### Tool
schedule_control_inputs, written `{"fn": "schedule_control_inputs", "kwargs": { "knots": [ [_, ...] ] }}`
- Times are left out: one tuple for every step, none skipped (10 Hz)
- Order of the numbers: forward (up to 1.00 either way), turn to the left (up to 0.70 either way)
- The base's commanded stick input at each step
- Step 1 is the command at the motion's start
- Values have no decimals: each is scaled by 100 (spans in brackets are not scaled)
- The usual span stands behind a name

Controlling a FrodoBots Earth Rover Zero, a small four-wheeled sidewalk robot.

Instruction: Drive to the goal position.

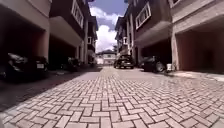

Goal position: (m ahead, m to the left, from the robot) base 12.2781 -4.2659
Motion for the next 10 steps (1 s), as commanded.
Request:
{"fn": "schedule_control_inputs", "kwargs": {
  "knots": [
    [85, 0],
    [85, 0],
    [85, 0],
    [85, 0],
    [85, 0],
    [85, 0],
    [85, 0],
    [85, 0],
    [85, 0],
    [85, 0]
  ]
}}
